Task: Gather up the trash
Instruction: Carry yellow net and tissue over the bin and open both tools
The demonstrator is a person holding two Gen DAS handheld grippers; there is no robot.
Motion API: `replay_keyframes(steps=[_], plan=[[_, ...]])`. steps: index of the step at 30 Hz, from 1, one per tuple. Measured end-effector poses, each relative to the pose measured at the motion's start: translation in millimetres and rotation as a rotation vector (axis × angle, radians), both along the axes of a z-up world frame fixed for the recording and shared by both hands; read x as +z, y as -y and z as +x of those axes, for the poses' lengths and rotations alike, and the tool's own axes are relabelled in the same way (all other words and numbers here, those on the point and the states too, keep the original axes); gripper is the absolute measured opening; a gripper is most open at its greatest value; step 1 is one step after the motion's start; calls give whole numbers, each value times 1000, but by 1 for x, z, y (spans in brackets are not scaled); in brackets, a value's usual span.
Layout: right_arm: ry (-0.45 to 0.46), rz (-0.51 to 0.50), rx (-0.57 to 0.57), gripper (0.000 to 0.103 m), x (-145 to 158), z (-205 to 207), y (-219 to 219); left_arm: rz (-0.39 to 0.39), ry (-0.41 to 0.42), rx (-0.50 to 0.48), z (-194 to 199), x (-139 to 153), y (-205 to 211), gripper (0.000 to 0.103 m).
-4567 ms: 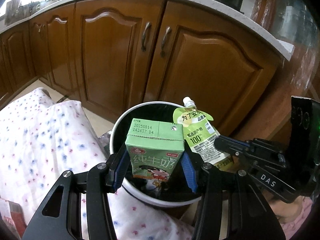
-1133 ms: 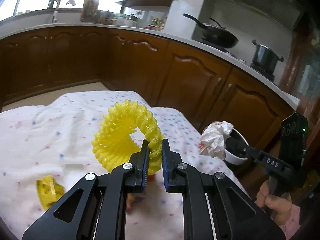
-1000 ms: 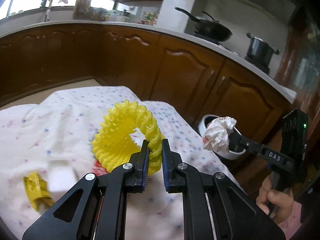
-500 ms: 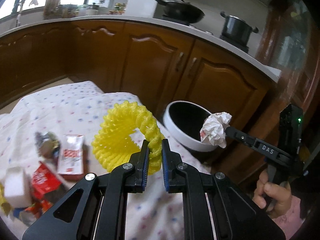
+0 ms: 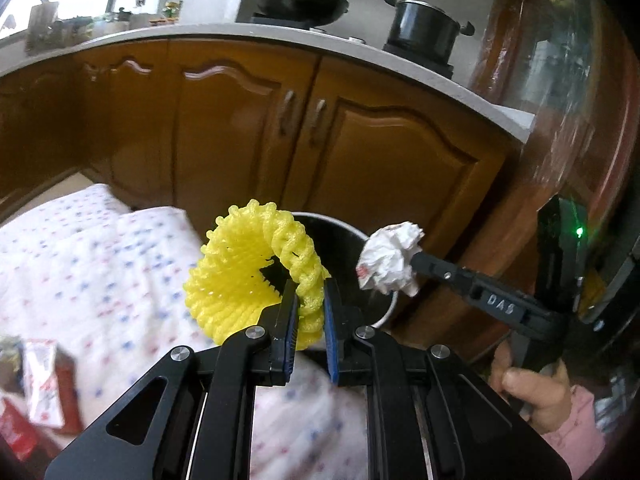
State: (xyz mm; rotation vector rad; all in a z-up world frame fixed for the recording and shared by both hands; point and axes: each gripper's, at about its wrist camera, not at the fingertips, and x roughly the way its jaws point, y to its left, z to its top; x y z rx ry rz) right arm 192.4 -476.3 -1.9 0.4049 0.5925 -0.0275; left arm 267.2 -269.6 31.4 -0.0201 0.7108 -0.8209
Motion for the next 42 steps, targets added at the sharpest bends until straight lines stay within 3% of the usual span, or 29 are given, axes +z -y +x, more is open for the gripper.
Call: replay_keyframes(steps=[10, 16, 18, 20, 21, 22, 23, 25, 26, 28, 30, 32, 34, 37, 42], plan=[[-71, -32, 1, 9, -15, 23, 15, 9, -119, -42, 37, -28, 50, 11], [-111, -37, 5, 9, -25, 37, 18, 52, -137, -65, 45, -43, 72, 11], [-121, -30, 7, 15, -27, 39, 20, 69, -144, -72, 47, -48, 77, 11], [-129, -20, 3, 16, -28, 43, 23, 91, -148, -73, 45, -51, 79, 21], [-132, -9, 1, 17, -29, 44, 25, 103, -150, -68, 45, -53, 79, 33], [-135, 1, -5, 23, -29, 44, 27, 105, -149, -62, 45, -53, 79, 43], [-132, 9, -11, 33, -29, 43, 28, 101, -144, -52, 43, -53, 75, 46], [-116, 19, -16, 43, -28, 39, 30, 87, -153, -39, 42, -53, 68, 53], [-109, 24, -17, 45, -27, 37, 30, 78, -158, -34, 41, -53, 64, 54], [-95, 37, -21, 47, -25, 33, 28, 65, -168, -10, 39, -51, 55, 66], [-79, 50, -21, 55, -23, 28, 25, 45, -155, 11, 31, -47, 43, 68], [-54, 66, -23, 75, -20, 20, 20, 44, -134, 40, 25, -43, 31, 72], [-28, 89, -22, 84, -17, 13, 15, 37, -108, 73, 18, -39, 17, 75], [5, 106, -16, 88, -13, 1, 1, 25, -82, 130, 6, -35, -8, 80], [28, 129, 15, 88, -7, -10, -27, 12, -55, 215, -15, -32, -53, 81]])
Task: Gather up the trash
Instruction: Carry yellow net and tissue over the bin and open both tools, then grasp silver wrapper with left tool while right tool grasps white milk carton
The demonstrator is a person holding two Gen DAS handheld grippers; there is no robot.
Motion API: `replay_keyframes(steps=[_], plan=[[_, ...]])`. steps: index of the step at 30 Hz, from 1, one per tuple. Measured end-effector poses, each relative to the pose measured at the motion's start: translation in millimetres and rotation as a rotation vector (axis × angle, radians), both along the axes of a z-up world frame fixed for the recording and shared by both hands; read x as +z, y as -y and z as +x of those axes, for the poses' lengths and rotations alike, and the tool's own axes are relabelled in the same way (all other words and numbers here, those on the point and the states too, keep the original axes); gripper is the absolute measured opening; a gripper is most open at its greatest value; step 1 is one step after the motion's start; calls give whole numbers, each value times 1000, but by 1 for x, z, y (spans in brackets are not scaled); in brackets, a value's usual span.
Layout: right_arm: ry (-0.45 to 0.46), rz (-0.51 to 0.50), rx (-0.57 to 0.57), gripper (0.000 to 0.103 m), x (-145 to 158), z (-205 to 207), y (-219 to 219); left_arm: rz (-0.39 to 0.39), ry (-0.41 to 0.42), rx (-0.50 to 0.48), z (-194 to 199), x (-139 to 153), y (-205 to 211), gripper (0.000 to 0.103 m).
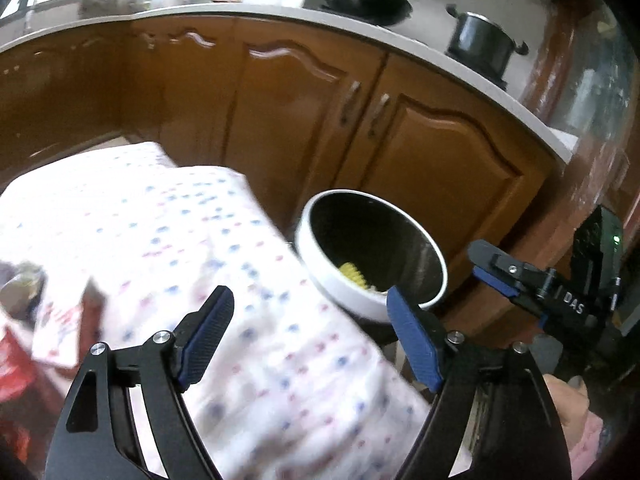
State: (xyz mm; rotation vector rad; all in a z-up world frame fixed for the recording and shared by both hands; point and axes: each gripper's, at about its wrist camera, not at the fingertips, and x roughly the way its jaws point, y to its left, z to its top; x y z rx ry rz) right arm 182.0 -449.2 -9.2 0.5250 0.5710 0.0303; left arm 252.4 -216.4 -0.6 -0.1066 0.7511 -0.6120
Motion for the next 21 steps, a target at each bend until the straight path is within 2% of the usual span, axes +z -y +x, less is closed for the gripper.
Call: replay_keyframes(steps=[7, 13, 21], plan=[[7, 19, 57, 88, 1, -5, -39, -38, -13, 97, -22, -3, -51, 81], [-11, 29, 125, 88, -7, -7, -74, -30, 7, 159, -37, -2, -86, 81], [-38, 44, 174, 88, -17, -4, -105, -35, -7, 236, -49, -9, -128, 81]])
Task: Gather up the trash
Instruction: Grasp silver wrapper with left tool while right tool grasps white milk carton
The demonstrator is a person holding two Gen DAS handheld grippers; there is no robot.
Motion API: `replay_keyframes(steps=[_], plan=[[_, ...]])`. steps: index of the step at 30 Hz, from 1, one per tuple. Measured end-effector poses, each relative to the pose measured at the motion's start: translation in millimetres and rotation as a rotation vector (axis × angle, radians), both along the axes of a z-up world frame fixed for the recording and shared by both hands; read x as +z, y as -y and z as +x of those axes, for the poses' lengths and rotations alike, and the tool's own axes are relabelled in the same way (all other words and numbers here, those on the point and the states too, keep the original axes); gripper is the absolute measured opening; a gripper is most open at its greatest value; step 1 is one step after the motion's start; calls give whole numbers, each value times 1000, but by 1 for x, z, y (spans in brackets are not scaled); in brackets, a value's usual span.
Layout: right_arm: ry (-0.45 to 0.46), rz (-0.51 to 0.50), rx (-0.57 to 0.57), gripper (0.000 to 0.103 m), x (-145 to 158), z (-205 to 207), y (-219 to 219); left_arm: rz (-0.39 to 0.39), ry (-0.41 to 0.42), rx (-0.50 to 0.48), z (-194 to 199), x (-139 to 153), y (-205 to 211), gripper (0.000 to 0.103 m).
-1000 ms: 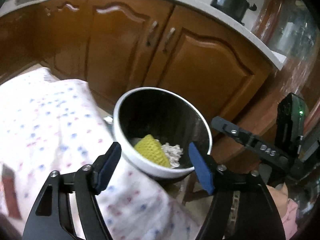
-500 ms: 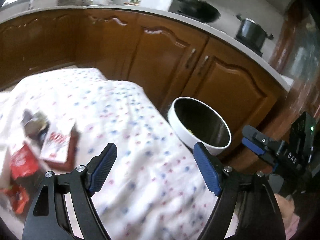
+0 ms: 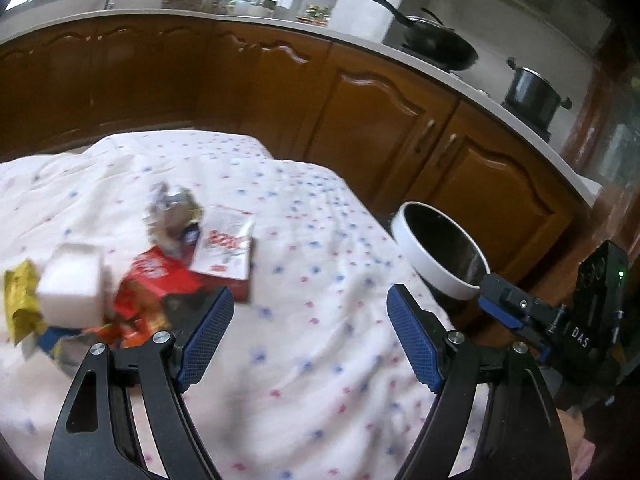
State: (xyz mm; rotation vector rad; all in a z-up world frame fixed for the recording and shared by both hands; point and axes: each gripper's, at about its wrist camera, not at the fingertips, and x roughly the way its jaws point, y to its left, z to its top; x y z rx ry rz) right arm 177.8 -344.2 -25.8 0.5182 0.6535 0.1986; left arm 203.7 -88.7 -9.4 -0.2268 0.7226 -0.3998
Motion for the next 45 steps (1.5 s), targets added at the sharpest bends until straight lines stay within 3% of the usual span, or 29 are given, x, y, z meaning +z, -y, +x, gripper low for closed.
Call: replay_keyframes(steps=[18, 29, 36, 38, 39, 45], plan=[[-12, -9, 123, 88, 5, 28, -62, 53, 10, 130, 16, 5, -67, 81], [-74, 13, 208, 87, -9, 67, -98, 117, -54, 121, 70, 0, -74, 79], [-120, -13, 262, 86, -17, 93, -126, 120, -127, 105, 113, -19, -70, 49], [-129, -29, 275, 86, -18, 100, -137, 108, -165, 88, 124, -28, -69, 31], [-139, -47, 286, 85, -20, 105, -144, 95, -183, 78, 127, -32, -70, 14], [-208, -118, 311, 72, -35, 127, -172, 33, -137, 86, 122, -20, -86, 10]])
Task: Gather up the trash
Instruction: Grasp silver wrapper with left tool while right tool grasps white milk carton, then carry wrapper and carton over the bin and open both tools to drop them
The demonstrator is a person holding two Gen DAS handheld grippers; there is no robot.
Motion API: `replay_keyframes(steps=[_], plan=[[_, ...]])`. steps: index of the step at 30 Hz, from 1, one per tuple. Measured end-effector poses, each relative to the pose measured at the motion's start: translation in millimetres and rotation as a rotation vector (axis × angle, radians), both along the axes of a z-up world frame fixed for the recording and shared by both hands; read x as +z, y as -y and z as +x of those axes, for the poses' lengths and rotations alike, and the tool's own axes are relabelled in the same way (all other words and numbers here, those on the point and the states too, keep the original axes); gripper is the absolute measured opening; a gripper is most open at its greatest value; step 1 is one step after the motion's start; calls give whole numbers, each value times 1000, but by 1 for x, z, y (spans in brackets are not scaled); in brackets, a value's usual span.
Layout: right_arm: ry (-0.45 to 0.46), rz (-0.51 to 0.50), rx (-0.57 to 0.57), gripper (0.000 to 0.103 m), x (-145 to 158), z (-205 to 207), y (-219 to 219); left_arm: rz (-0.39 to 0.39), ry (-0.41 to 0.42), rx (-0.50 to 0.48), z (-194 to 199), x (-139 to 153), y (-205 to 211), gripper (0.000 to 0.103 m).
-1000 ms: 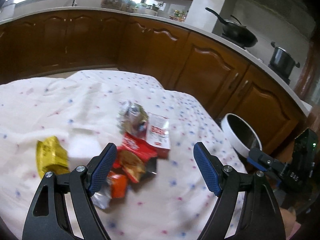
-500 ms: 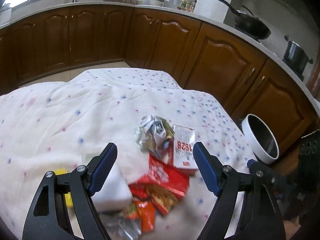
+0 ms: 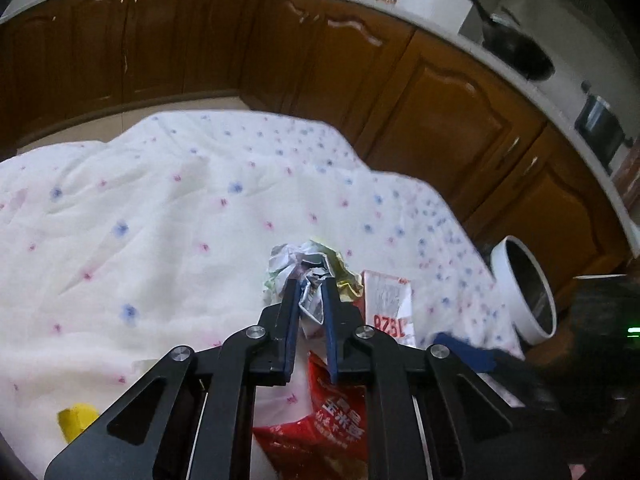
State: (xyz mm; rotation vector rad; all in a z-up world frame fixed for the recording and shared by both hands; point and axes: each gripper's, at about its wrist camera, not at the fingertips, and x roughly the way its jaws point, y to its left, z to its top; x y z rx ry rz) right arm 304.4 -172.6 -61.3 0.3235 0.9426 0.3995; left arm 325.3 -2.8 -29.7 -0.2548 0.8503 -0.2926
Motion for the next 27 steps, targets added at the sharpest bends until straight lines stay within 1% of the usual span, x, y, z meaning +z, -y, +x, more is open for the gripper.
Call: replay_keyframes(steps=[1, 3, 4, 5, 6, 7, 8, 12, 18, 22, 27], plan=[[-16, -9, 4, 71, -5, 5, -5, -5, 14, 10, -2, 5, -4, 10], [-28, -34, 8, 65, -11, 9, -12, -24, 34, 27, -6, 13, -11, 10], [-34, -43, 9, 61, -13, 12, -14, -35, 43, 34, -6, 17, -14, 10], [-33, -42, 11, 60, -15, 12, -13, -39, 53, 38, -8, 21, -15, 10], [-25, -44, 11, 58, -15, 12, -13, -38, 61, 41, -10, 24, -15, 10], [-4, -50, 8, 51, -13, 8, -11, -37, 68, 39, -12, 26, -15, 10], [12, -52, 4, 49, -9, 5, -7, -40, 74, 35, -13, 28, -14, 10], [38, -38, -15, 48, 0, 0, 13, -46, 89, 4, -21, 35, -3, 10], [92, -13, -100, 48, 21, -30, 70, -51, 103, -68, -38, 41, 25, 10], [114, -6, -160, 48, 31, -53, 108, -47, 107, -133, -49, 43, 54, 10], [135, -14, -204, 48, 42, -74, 137, -49, 101, -213, -58, 43, 92, 10]])
